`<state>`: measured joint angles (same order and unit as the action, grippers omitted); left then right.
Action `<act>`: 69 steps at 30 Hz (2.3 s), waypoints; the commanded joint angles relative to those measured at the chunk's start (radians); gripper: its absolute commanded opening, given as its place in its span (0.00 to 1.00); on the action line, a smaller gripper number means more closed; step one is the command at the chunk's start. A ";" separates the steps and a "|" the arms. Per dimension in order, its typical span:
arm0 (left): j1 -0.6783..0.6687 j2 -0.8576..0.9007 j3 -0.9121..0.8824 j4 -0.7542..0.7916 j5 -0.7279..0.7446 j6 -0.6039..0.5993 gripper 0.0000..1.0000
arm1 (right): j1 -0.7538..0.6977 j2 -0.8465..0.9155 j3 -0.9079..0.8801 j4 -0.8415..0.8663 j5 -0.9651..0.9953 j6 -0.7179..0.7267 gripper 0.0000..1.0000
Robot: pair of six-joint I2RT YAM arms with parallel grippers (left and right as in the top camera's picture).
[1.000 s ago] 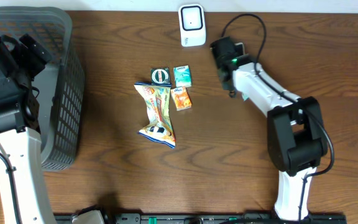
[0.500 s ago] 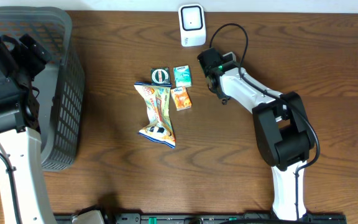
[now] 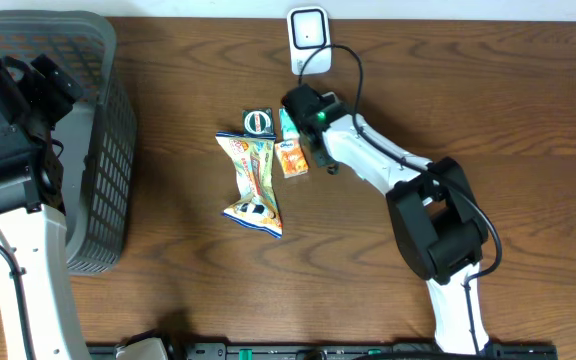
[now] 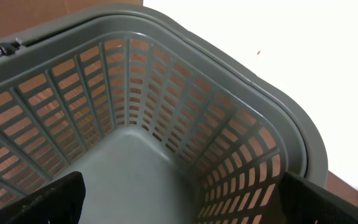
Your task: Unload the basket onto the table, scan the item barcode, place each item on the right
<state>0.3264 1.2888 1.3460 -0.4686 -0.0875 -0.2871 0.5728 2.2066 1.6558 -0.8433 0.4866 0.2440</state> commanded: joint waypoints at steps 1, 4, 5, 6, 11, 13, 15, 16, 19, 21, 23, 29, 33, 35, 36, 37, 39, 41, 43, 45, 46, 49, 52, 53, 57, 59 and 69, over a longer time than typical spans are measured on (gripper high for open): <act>0.005 0.000 0.016 -0.001 -0.002 0.010 0.98 | 0.003 0.003 0.127 -0.066 0.006 0.032 0.38; 0.005 0.000 0.016 -0.001 -0.002 0.010 0.98 | -0.004 0.003 0.178 -0.089 0.081 0.032 0.05; 0.005 0.000 0.016 -0.001 -0.002 0.010 0.98 | -0.009 0.004 0.180 -0.086 0.108 0.032 0.01; 0.005 0.000 0.016 -0.001 -0.002 0.010 0.98 | -0.014 0.004 0.180 -0.087 0.132 0.032 0.01; 0.005 0.000 0.016 -0.002 -0.002 0.010 0.98 | -0.056 0.004 0.160 -0.123 0.097 0.032 0.24; 0.005 0.000 0.016 -0.001 -0.002 0.010 0.98 | -0.079 0.004 0.145 -0.124 0.066 0.032 0.42; 0.005 0.000 0.016 -0.001 -0.002 0.010 0.98 | -0.103 0.004 0.131 -0.123 0.013 0.032 0.61; 0.005 0.000 0.016 -0.001 -0.002 0.010 0.98 | -0.120 0.004 0.124 -0.122 -0.037 0.032 0.68; 0.005 0.000 0.016 -0.001 -0.002 0.010 0.98 | -0.169 0.004 0.108 -0.121 -0.182 0.019 0.76; 0.005 0.000 0.016 -0.002 -0.002 0.010 0.98 | -0.206 0.004 0.096 -0.122 -0.261 -0.011 0.79; 0.005 0.000 0.016 -0.001 -0.002 0.010 0.98 | -0.245 0.004 0.081 -0.122 -0.312 -0.033 0.79; 0.005 0.000 0.016 -0.002 -0.002 0.010 0.98 | -0.378 0.004 0.003 -0.076 -0.784 -0.212 0.73; 0.005 0.000 0.016 -0.001 -0.002 0.010 0.98 | -0.425 0.004 -0.056 -0.026 -0.903 -0.230 0.43; 0.004 0.000 0.016 -0.002 -0.002 0.010 0.98 | -0.438 0.004 -0.080 -0.007 -0.910 -0.225 0.28; 0.005 0.000 0.016 -0.002 -0.002 0.010 0.98 | -0.442 0.004 -0.086 -0.002 -0.909 -0.213 0.23; 0.005 0.000 0.016 -0.002 -0.002 0.010 0.98 | -0.443 0.004 -0.091 0.002 -0.912 -0.201 0.18; 0.005 0.000 0.016 -0.001 -0.002 0.010 0.98 | -0.443 0.004 -0.092 0.006 -0.912 -0.182 0.01; 0.005 0.000 0.016 -0.002 -0.002 0.010 0.98 | -0.441 0.002 -0.085 0.006 -0.912 -0.160 0.01; 0.005 0.000 0.016 -0.002 -0.002 0.010 0.98 | -0.441 -0.003 -0.071 0.006 -0.911 -0.154 0.01; 0.005 0.000 0.016 -0.002 -0.002 0.010 0.98 | -0.441 -0.016 -0.045 0.001 -0.872 -0.143 0.01; 0.005 0.000 0.016 -0.002 -0.002 0.010 0.98 | -0.439 -0.025 -0.034 -0.004 -0.825 -0.124 0.01; 0.005 0.000 0.016 -0.002 -0.002 0.010 0.98 | -0.425 -0.063 -0.014 -0.022 -0.595 -0.040 0.01; 0.005 0.000 0.016 -0.002 -0.002 0.010 0.98 | -0.374 -0.114 -0.013 -0.029 -0.275 -0.019 0.01; 0.005 0.000 0.016 -0.002 -0.002 0.010 0.98 | -0.353 -0.121 -0.013 -0.031 -0.180 -0.019 0.01; 0.005 0.000 0.016 -0.002 -0.002 0.010 0.98 | -0.257 -0.111 -0.019 -0.032 0.243 0.018 0.01; 0.005 0.000 0.016 -0.002 -0.002 0.010 0.98 | -0.215 -0.095 -0.026 -0.025 0.396 0.048 0.01; 0.005 0.000 0.016 -0.002 -0.002 0.010 0.98 | -0.119 0.057 -0.031 -0.002 0.379 0.048 0.01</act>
<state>0.3264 1.2888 1.3460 -0.4690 -0.0872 -0.2871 0.4374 2.2051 1.6222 -0.8463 0.8646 0.2657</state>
